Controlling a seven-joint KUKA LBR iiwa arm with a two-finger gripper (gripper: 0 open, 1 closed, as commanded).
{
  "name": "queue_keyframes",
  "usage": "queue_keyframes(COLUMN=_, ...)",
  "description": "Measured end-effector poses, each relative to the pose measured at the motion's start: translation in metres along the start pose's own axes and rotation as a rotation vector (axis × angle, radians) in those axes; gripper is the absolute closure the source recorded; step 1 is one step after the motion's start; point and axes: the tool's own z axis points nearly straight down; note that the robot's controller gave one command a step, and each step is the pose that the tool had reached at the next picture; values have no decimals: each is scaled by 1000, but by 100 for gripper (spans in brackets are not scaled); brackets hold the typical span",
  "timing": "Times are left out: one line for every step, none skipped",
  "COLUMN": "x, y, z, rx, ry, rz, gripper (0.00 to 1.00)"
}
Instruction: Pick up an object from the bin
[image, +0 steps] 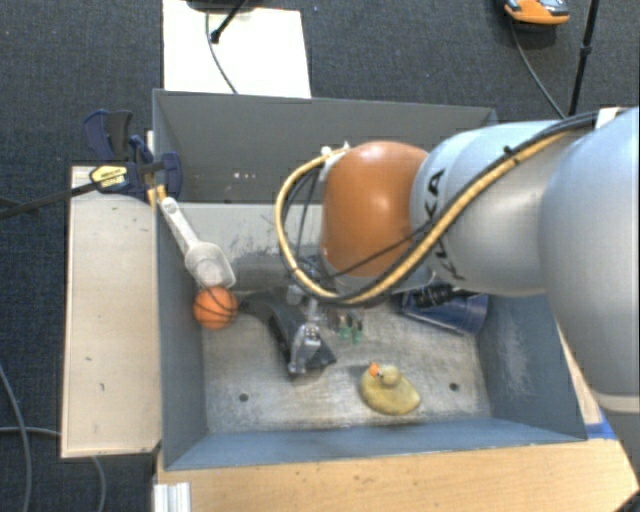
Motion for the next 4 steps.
queue_keyframes(x=-22, y=3, z=4, rx=3, ry=5, rz=304, gripper=0)
queue_keyframes(x=-28, y=4, z=1, rx=3, ry=3, rz=321, gripper=0)
queue_keyframes(x=-27, y=14, z=65, rx=-1, ry=-1, rz=486, gripper=0)
queue_keyframes(x=-47, y=28, z=87, rx=7, ry=3, rz=442, gripper=100)
